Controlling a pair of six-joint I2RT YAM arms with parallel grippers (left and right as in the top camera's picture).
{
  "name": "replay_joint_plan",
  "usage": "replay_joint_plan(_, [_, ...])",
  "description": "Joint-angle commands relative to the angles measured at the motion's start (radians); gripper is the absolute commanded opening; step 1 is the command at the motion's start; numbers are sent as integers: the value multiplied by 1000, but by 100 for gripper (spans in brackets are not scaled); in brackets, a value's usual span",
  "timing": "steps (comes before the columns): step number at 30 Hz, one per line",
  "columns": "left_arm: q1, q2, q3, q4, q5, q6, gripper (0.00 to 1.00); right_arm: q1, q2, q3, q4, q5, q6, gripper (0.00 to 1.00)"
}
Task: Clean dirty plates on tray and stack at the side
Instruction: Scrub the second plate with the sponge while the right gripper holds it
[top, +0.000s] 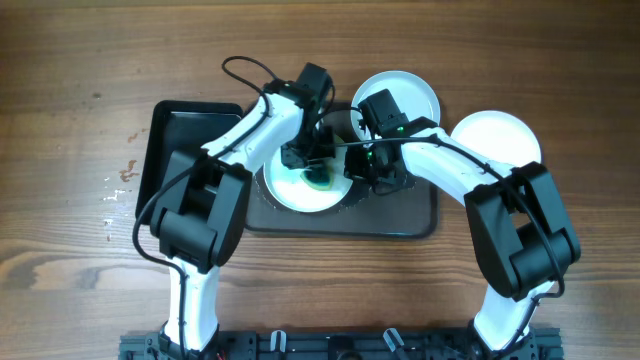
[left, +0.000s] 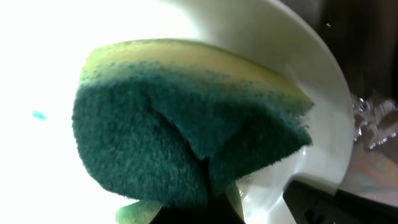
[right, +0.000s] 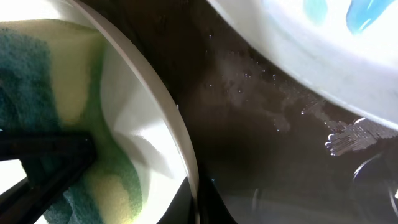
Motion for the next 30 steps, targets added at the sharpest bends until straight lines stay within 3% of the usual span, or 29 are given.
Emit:
replay_joint_plan(1, [18,30,-2,5,-202,-133,4,7,19,12,6,-24,-5,4])
replay_joint_plan(7, [48,30,-2,-65,-462,-212,4,-22,26,8,-28,-58,21,4])
replay_joint_plan(11, [58,30,-2,-138,-491,-227,4,-45,50,4,-27,-92,18,4])
replay_joint_plan(14, [55,30,-2,-173,-394,-131,4,-45,54,4,-22,-99,16,4])
replay_joint_plan(18, [55,30,-2,-183,-42,153,4,-45,54,4,-17,-100,16,4])
replay_joint_plan(20, [55,30,-2,-177,98,231,4,-45,54,4,-15,-103,14,4])
replay_joint_plan(23, [55,30,-2,-139,177,248,4,-45,54,4,-15,-103,14,4])
replay_joint_plan(27, [56,30,-2,-64,179,202,4,-45,54,4,-15,-103,12,4])
replay_joint_plan(30, [57,30,-2,29,67,131,4,-45,54,4,-15,-103,12,4])
